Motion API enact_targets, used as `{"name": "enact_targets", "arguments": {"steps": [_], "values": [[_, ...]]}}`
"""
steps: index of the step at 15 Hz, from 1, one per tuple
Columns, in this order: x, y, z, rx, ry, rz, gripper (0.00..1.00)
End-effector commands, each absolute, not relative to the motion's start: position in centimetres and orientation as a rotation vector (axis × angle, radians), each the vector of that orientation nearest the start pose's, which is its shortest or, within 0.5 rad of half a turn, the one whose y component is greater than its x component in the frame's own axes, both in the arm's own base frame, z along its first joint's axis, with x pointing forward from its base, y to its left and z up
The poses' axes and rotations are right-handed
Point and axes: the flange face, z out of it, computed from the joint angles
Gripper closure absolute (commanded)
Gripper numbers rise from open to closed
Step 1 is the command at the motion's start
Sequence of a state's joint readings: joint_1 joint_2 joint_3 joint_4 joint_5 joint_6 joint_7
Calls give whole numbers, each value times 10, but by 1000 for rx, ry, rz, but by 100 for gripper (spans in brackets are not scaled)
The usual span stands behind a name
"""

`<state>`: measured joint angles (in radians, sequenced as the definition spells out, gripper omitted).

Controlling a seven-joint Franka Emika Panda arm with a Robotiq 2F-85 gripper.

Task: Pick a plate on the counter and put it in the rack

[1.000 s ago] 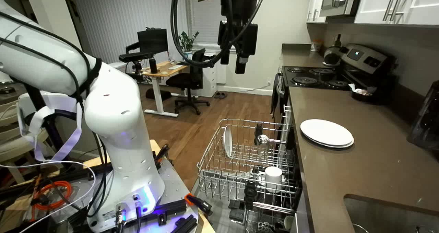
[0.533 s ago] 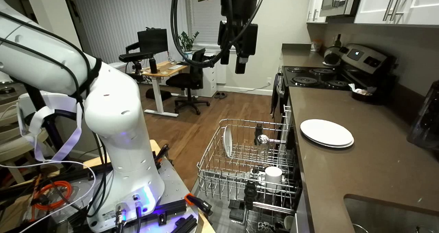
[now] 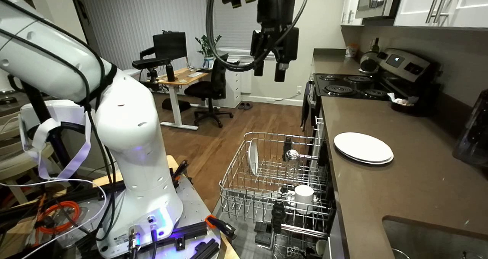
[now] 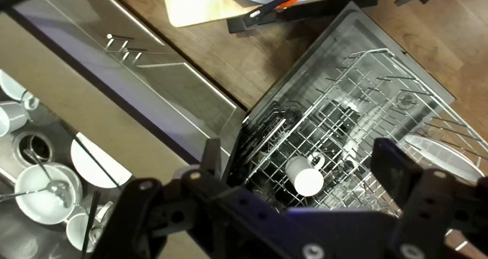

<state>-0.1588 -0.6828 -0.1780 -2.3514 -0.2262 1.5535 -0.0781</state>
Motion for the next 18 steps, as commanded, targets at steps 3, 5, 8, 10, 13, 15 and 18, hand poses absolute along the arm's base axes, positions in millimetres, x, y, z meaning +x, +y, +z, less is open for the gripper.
{"name": "enact_targets", "arguments": {"steps": [3,5,8,10,13,15,18], "values": [[424,-132,550,-3488,125,358,0],[467,-132,551,-3605,63,365,0],[532,-126,544,-3768,-53,324,0],[574,-116,535,-3804,-174,248,0],[623,-96,524,-3789,-294,54,0],[647,-85,514,-3780,-362,-33,0],[666,-71,491,-3750,-491,-16,0]]}}
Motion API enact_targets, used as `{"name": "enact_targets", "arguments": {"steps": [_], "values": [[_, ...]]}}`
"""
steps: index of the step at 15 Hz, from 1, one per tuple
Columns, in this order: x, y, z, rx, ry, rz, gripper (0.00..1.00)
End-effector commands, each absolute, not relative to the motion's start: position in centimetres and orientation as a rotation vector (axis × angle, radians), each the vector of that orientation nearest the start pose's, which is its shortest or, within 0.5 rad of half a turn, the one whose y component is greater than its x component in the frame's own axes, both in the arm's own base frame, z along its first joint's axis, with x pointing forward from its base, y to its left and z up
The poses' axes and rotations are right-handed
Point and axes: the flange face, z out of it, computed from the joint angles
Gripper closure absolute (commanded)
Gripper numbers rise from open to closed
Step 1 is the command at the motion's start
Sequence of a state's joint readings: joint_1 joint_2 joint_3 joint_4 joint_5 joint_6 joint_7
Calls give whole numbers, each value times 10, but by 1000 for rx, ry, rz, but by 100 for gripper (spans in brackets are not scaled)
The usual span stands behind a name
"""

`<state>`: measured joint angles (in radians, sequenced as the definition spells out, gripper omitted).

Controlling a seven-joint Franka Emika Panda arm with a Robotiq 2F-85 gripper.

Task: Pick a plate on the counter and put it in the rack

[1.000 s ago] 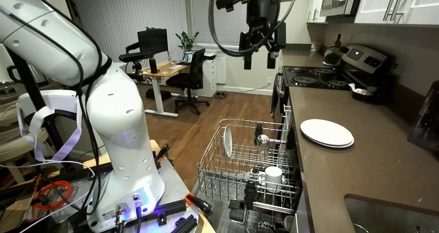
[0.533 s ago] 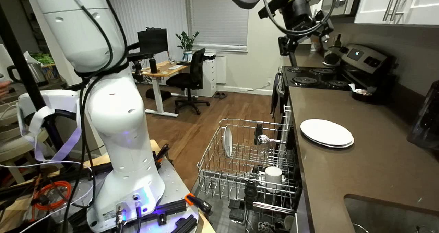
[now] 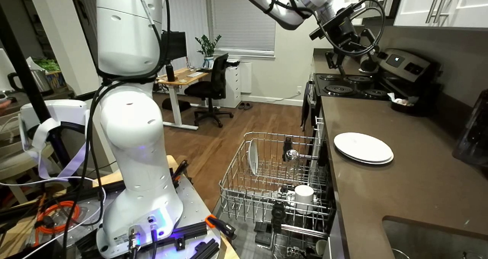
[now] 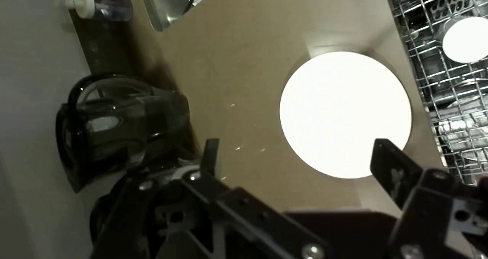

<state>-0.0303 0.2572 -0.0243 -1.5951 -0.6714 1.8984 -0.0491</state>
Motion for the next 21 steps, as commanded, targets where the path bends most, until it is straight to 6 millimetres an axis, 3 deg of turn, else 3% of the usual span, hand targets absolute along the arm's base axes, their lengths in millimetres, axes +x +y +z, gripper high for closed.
{"name": "enact_targets", "arguments": {"steps": [1,5,15,21], "values": [[653,-75,496,2481,271,8,0],[663,-69,484,2480,289,-4,0],[695,-59,340,2387,202,12,0],[705,-58,295,2345,84,-14,0]]}}
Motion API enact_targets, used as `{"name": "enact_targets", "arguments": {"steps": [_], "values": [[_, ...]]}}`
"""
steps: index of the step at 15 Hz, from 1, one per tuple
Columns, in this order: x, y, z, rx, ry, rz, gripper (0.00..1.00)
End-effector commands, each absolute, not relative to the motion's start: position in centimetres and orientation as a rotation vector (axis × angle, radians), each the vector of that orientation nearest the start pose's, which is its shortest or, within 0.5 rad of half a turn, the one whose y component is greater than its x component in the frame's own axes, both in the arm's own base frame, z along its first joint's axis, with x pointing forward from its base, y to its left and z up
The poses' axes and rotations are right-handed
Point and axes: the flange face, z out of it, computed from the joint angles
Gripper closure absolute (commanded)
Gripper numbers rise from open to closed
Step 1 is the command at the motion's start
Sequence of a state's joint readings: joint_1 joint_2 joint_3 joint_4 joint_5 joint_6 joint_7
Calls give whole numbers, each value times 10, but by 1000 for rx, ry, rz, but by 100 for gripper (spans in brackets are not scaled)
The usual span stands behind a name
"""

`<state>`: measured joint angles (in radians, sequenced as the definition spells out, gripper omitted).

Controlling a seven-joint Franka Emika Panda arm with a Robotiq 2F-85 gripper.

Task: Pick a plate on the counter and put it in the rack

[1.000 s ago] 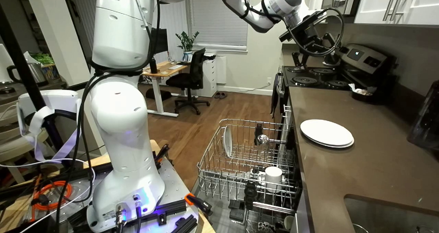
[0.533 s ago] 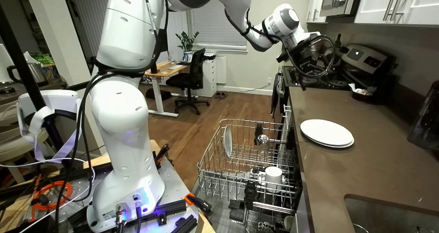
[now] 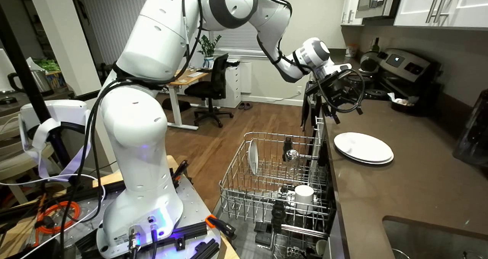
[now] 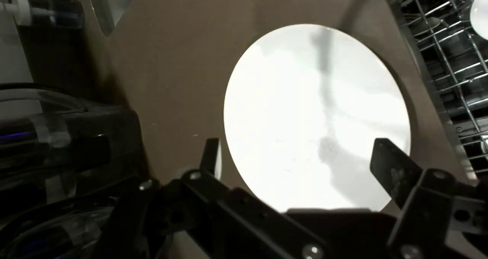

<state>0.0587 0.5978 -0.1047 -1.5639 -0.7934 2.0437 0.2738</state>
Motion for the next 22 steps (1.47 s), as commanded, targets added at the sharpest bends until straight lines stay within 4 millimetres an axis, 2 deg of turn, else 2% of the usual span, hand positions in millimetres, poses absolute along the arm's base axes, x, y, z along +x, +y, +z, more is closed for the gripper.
{"name": "enact_targets", "arguments": {"steps": [1,6,16,19,22], "values": [[708,-57,292,2341,67,-3,0],[717,-52,277,2318,-3,39,0],[716,-53,230,2268,26,-19,0],[717,-52,225,2260,44,-13,0],[719,-50,228,2273,46,5,0]]}}
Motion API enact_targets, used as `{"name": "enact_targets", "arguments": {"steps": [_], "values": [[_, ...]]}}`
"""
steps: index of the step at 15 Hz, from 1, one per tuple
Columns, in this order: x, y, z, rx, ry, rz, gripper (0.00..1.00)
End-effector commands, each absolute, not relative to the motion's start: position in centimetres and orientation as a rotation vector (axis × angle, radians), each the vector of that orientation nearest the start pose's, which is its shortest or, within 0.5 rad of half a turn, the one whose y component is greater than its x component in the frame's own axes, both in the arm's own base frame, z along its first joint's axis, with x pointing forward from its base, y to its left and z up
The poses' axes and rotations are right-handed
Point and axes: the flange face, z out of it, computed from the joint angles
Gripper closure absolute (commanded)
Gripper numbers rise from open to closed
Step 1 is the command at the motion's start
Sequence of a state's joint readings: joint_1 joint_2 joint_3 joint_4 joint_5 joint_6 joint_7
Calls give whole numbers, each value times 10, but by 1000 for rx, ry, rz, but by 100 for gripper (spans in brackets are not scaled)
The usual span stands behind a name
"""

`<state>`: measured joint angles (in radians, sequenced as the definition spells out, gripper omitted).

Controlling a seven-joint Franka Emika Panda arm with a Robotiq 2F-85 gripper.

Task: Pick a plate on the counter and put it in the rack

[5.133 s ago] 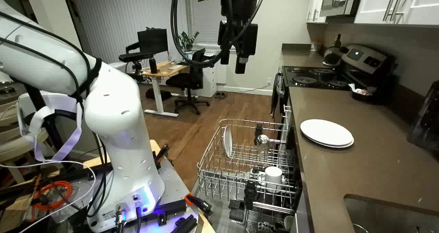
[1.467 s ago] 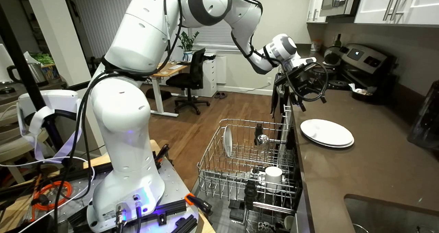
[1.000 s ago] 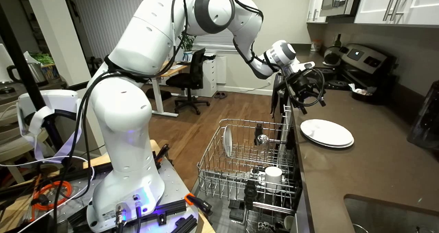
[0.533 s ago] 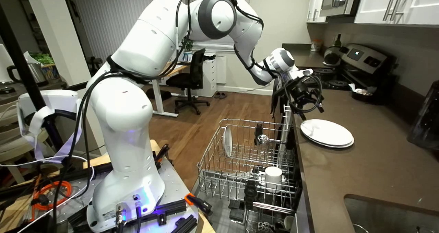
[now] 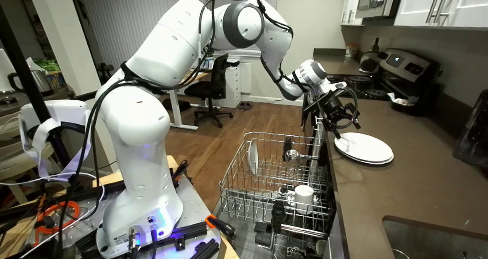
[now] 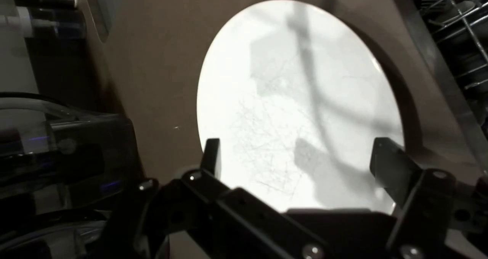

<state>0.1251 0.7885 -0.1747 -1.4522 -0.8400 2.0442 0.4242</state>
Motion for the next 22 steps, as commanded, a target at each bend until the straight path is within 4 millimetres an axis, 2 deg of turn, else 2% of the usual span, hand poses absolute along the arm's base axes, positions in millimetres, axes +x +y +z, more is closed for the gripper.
{"name": "enact_targets", "arguments": {"steps": [1,6,18,22], "values": [[719,-50,229,2275,46,11,0],[724,-45,236,2287,50,37,0],[721,-49,224,2283,61,9,0],[722,-49,226,2304,58,26,0]]}}
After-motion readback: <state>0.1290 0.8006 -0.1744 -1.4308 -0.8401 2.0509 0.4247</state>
